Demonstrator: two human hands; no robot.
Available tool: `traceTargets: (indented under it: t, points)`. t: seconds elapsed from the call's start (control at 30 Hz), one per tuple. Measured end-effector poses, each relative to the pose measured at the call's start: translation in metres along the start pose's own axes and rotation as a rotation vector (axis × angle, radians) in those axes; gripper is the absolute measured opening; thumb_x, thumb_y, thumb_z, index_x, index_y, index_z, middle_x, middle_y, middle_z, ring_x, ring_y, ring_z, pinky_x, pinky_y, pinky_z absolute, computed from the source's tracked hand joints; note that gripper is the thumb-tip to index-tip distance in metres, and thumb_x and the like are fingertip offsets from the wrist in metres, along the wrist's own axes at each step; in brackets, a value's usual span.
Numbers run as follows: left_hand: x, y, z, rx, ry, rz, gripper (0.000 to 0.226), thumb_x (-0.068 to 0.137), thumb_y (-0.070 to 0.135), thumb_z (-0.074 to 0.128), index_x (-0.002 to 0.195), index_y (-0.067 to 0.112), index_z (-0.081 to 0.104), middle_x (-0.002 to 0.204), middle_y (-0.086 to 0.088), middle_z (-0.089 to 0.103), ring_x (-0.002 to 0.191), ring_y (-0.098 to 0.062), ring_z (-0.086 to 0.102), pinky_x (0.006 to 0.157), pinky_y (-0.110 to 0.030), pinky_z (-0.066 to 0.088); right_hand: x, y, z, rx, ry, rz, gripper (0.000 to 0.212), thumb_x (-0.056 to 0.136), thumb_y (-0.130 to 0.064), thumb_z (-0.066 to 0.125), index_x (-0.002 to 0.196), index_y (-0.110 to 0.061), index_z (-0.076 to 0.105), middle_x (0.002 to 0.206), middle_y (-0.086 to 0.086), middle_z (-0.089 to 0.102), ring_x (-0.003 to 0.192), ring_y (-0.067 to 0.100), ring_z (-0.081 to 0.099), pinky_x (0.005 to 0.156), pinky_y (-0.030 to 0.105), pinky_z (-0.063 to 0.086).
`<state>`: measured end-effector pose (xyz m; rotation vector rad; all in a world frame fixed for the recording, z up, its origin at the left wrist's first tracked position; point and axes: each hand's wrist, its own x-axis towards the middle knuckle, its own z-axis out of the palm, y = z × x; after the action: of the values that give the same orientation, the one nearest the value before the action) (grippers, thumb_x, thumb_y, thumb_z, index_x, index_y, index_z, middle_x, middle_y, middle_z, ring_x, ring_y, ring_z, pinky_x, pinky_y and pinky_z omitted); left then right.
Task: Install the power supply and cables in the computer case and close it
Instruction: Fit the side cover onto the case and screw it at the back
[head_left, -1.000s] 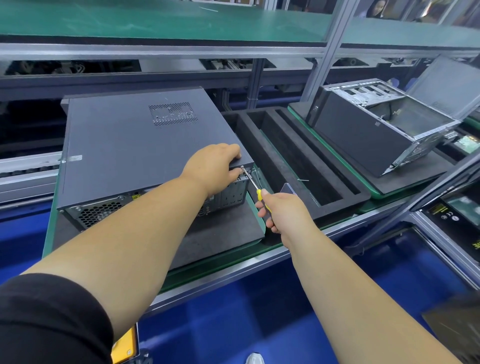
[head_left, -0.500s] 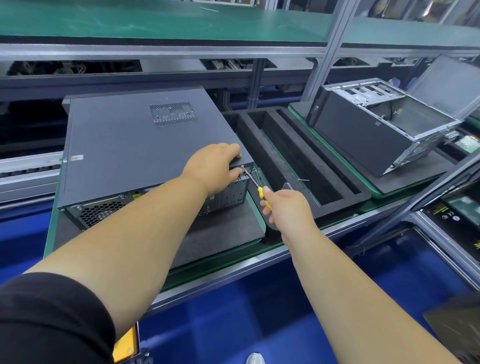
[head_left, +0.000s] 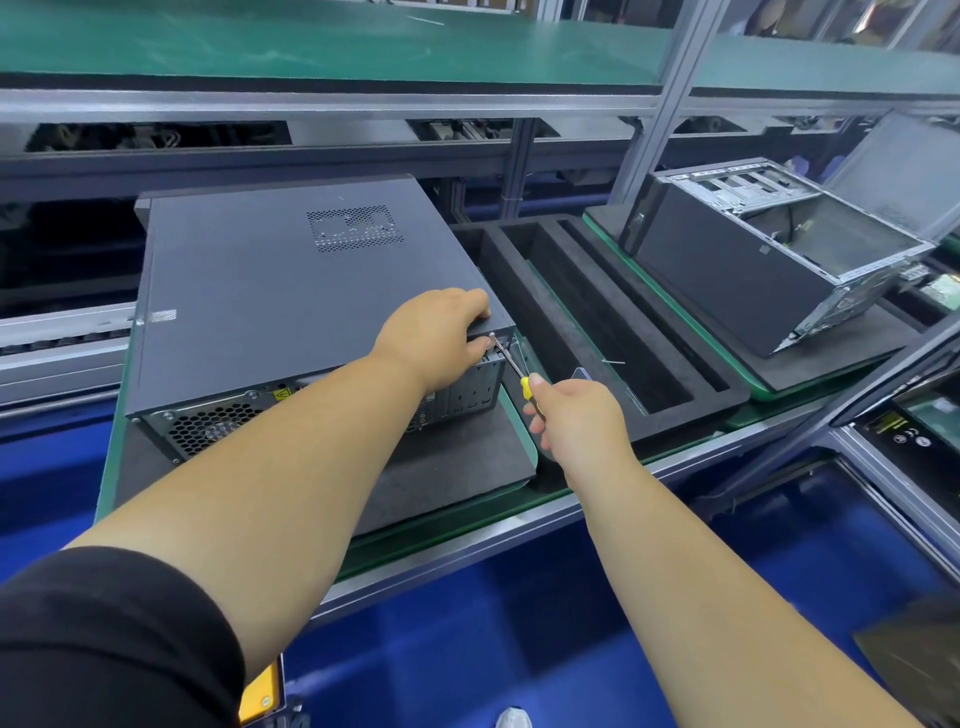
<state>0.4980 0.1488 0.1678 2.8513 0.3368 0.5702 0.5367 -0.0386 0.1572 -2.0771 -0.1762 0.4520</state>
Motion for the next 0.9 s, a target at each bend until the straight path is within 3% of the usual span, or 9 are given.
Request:
traceTargets:
  t: [0.17, 0.27, 0.37, 0.47, 0.57, 0.7, 0.77, 0.9]
  points:
    - [0.0, -0.001, 0.0, -0.001, 0.0, -0.002, 0.023, 0.09, 0.038, 0.06, 0.106, 0.023, 0.054, 0.1, 0.002, 0.062, 0.087, -0.021, 0.054, 0.065, -0.031, 0.04, 0.005, -0.006, 0.004, 0.028, -0.079, 0.13, 0.045, 0.093, -0.049, 0.055, 0.069, -0.013, 0.066, 0.05, -0.004, 0.057, 0.05, 0.015, 0.049, 0.062, 0.034, 0.045]
    - [0.0, -0.001, 0.0, -0.005, 0.0, 0.001, 0.023, 0.091, 0.038, 0.059, 0.106, 0.022, 0.054, 0.099, 0.002, 0.061, 0.084, -0.02, 0.053, 0.064, -0.031, 0.038, -0.001, -0.005, -0.002, -0.068, -0.083, -0.015, 0.048, 0.082, -0.054, 0.066, 0.063, -0.014, 0.047, 0.045, -0.008, 0.044, 0.049, 0.017, 0.044, 0.055, 0.034, 0.042]
    - [0.0, 0.0, -0.001, 0.005, -0.001, 0.004, 0.022, 0.091, 0.039, 0.059, 0.104, 0.022, 0.053, 0.098, 0.002, 0.061, 0.082, -0.02, 0.051, 0.063, -0.031, 0.037, -0.006, -0.006, -0.007, -0.21, 0.018, -0.142, 0.047, 0.085, -0.051, 0.065, 0.065, -0.01, 0.053, 0.06, 0.011, 0.058, 0.058, 0.024, 0.055, 0.065, 0.043, 0.054]
    - [0.0, 0.0, -0.001, 0.008, -0.003, 0.006, 0.022, 0.091, 0.039, 0.058, 0.104, 0.022, 0.053, 0.097, 0.002, 0.06, 0.084, -0.021, 0.052, 0.063, -0.031, 0.037, -0.007, -0.007, -0.005, -0.206, 0.014, -0.169, 0.053, 0.089, -0.05, 0.059, 0.069, -0.002, 0.058, 0.076, 0.024, 0.065, 0.059, 0.033, 0.054, 0.073, 0.052, 0.056]
    - [0.0, 0.001, -0.002, 0.007, 0.001, 0.005, 0.021, 0.091, 0.038, 0.058, 0.103, 0.022, 0.052, 0.096, 0.002, 0.06, 0.083, -0.021, 0.053, 0.062, -0.031, 0.037, -0.004, -0.01, 0.002, -0.18, -0.033, -0.078, 0.052, 0.093, -0.048, 0.057, 0.079, 0.001, 0.067, 0.063, 0.016, 0.065, 0.057, 0.025, 0.055, 0.074, 0.052, 0.056]
    - [0.0, 0.001, -0.002, 0.013, 0.0, -0.001, 0.02, 0.091, 0.038, 0.058, 0.102, 0.022, 0.052, 0.095, 0.002, 0.06, 0.08, -0.02, 0.051, 0.062, -0.03, 0.035, 0.003, -0.021, 0.003, -0.036, -0.079, 0.184, 0.044, 0.092, -0.046, 0.062, 0.065, -0.011, 0.067, 0.046, -0.002, 0.055, 0.042, 0.013, 0.047, 0.059, 0.034, 0.048]
    - [-0.001, 0.002, -0.003, 0.007, -0.02, -0.01, 0.021, 0.091, 0.038, 0.059, 0.103, 0.022, 0.053, 0.096, 0.002, 0.06, 0.081, -0.02, 0.052, 0.063, -0.031, 0.038, 0.003, -0.025, 0.001, -0.059, -0.092, 0.182, 0.045, 0.093, -0.046, 0.061, 0.065, -0.011, 0.067, 0.041, -0.005, 0.053, 0.037, 0.01, 0.045, 0.058, 0.03, 0.045]
    - [-0.003, 0.005, -0.013, -0.093, -0.087, -0.059, 0.022, 0.09, 0.033, 0.059, 0.109, 0.023, 0.057, 0.097, 0.006, 0.059, 0.091, -0.02, 0.056, 0.072, -0.031, 0.044, -0.005, -0.026, -0.004, -0.044, -0.126, 0.149, 0.043, 0.094, -0.045, 0.059, 0.069, -0.011, 0.067, 0.053, -0.001, 0.056, 0.044, 0.012, 0.046, 0.061, 0.031, 0.044]
